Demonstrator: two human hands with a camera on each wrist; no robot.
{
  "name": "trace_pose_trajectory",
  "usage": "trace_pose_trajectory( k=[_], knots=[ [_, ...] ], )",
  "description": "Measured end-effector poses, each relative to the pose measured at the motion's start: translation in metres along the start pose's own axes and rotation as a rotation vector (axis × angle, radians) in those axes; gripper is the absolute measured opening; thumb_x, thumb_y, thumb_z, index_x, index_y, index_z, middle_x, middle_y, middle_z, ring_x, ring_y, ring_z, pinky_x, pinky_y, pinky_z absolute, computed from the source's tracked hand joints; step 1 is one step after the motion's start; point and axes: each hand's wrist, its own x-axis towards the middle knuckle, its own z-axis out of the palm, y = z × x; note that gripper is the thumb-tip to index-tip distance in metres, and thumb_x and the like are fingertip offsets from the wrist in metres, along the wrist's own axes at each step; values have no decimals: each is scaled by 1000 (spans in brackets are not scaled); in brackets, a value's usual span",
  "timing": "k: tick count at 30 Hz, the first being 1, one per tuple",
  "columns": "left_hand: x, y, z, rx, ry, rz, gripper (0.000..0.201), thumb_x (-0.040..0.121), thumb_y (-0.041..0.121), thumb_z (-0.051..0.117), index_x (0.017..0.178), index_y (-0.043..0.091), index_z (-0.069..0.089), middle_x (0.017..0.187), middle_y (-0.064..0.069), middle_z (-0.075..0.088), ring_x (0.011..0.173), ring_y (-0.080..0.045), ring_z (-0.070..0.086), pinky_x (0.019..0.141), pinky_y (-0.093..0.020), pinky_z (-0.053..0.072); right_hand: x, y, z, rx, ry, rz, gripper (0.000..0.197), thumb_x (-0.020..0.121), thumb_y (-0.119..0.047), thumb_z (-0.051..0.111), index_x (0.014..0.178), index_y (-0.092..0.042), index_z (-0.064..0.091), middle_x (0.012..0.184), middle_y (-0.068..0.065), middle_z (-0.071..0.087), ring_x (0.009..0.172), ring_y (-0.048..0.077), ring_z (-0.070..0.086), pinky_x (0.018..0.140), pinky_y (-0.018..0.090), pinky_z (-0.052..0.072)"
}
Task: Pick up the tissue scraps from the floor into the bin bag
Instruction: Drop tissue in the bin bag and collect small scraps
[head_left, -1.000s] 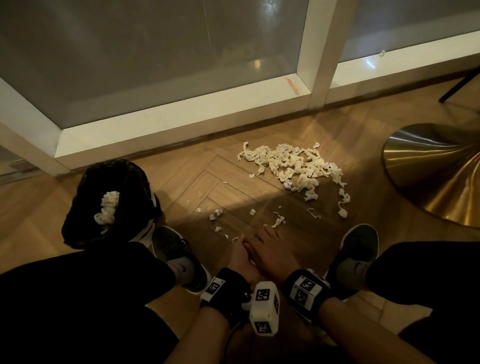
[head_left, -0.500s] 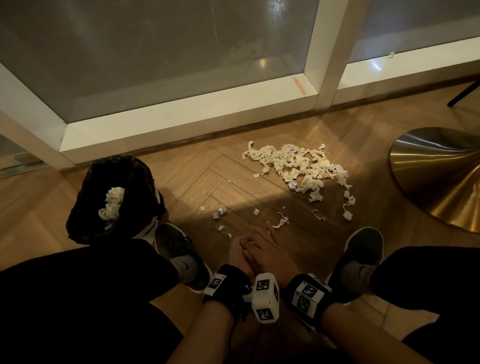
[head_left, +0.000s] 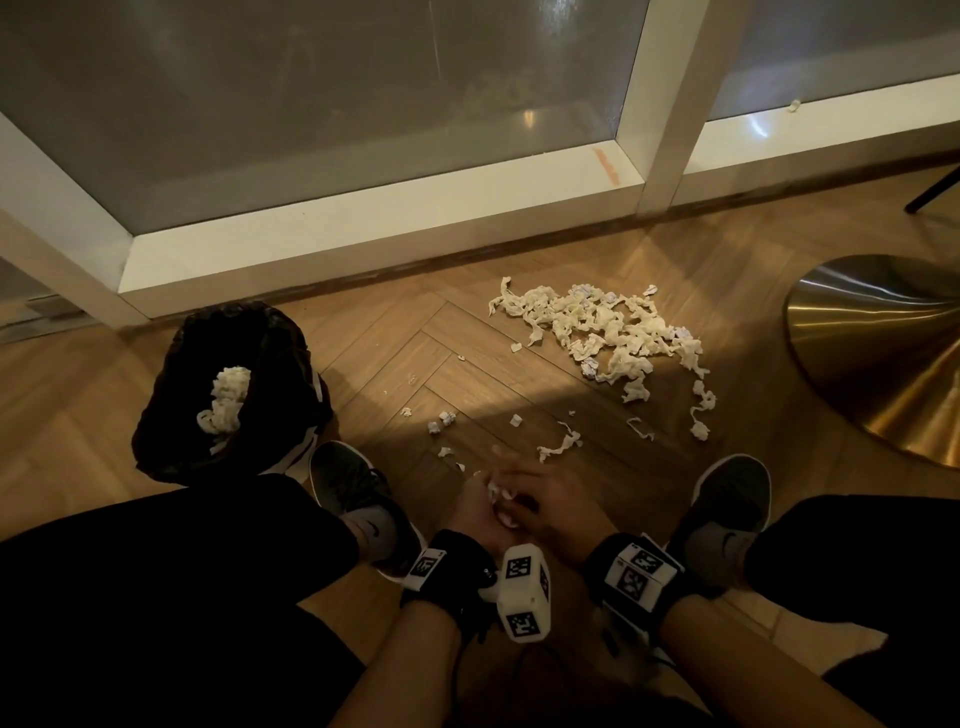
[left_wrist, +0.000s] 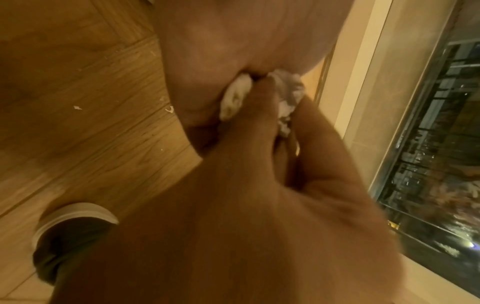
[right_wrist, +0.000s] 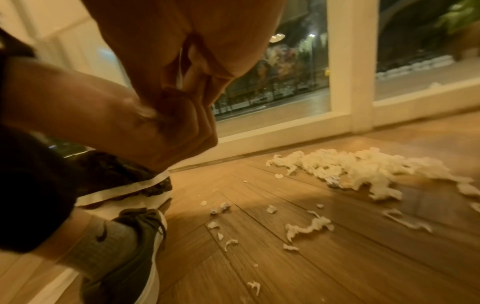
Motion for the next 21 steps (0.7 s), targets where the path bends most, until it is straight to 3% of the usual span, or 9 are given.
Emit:
trace_pose_trajectory(
  k=[1, 2, 3, 6, 9, 12, 14, 17, 21],
  knots=[
    [3, 0, 0, -102, -67, -17, 10, 88, 13, 62, 93, 5, 61, 72, 6, 65, 72, -9, 67, 56, -13, 49, 0, 4, -2, 11, 27, -13, 32, 91, -25, 57, 122, -19, 63, 149, -12, 36, 130, 8, 42, 109, 27, 32],
    [-2, 6, 8, -231, -55, -94, 16, 94, 17, 51, 89, 6, 61, 67, 2, 65, 63, -9, 66, 53, -16, 51, -1, 13, 0, -34, 61, -28, 31, 89, -28, 56, 118, -19, 66, 147, -11, 38, 127, 9, 45, 111, 29, 29],
    [-3, 5, 10, -179, 33, -47, 27, 98, 22, 42, 88, 6, 62, 65, -3, 66, 59, -12, 66, 51, -20, 52, -2, 14, -2, -106, 74, -61, 33, 89, -31, 53, 116, -19, 67, 146, -9, 41, 126, 10, 47, 114, 34, 25],
    [-5, 5, 21, -267, 92, -87, 34, 98, 28, 39, 95, 7, 65, 77, -11, 69, 66, -20, 70, 55, -24, 56, -4, 17, 6, -345, 122, -179, 36, 92, -35, 43, 114, -21, 67, 145, 0, 45, 133, 16, 35, 114, 48, 22],
    [-3, 4, 15, -318, 149, -87, 39, 99, 30, 36, 96, 6, 67, 90, -13, 70, 77, -23, 70, 66, -31, 55, -6, 7, 10, -437, 26, -162, 50, 96, -44, 26, 128, -21, 57, 155, 6, 25, 142, 19, 10, 116, 47, 10],
    [-7, 14, 9, -312, 143, -113, 39, 97, 31, 39, 89, 6, 67, 85, -12, 70, 79, -23, 67, 73, -35, 51, -6, 2, 7, -496, -171, -127, 69, 89, -56, 9, 145, -24, 33, 159, 3, 0, 145, 20, -3, 118, 45, -5],
    [-10, 19, 7, -302, 103, -157, 39, 97, 32, 41, 85, 4, 66, 83, -13, 68, 77, -23, 67, 68, -33, 54, -5, 6, 6, -525, -177, -179, 69, 88, -58, 13, 143, -23, 37, 157, 5, 12, 144, 22, 12, 118, 46, -5],
    [-12, 16, 7, -278, 49, -201, 40, 97, 31, 39, 86, 4, 66, 77, -12, 68, 70, -23, 69, 59, -29, 56, -7, 12, 10, -528, -102, -227, 56, 92, -52, 28, 129, -20, 55, 144, 5, 40, 132, 23, 39, 117, 47, 4],
    [-16, 9, 14, -331, 33, -234, 39, 96, 33, 37, 86, 6, 64, 71, -12, 68, 63, -23, 70, 56, -26, 56, -6, 18, 5, -391, -10, -274, 41, 91, -46, 40, 111, -24, 68, 129, 0, 57, 114, 20, 47, 113, 50, 22]
  ],
)
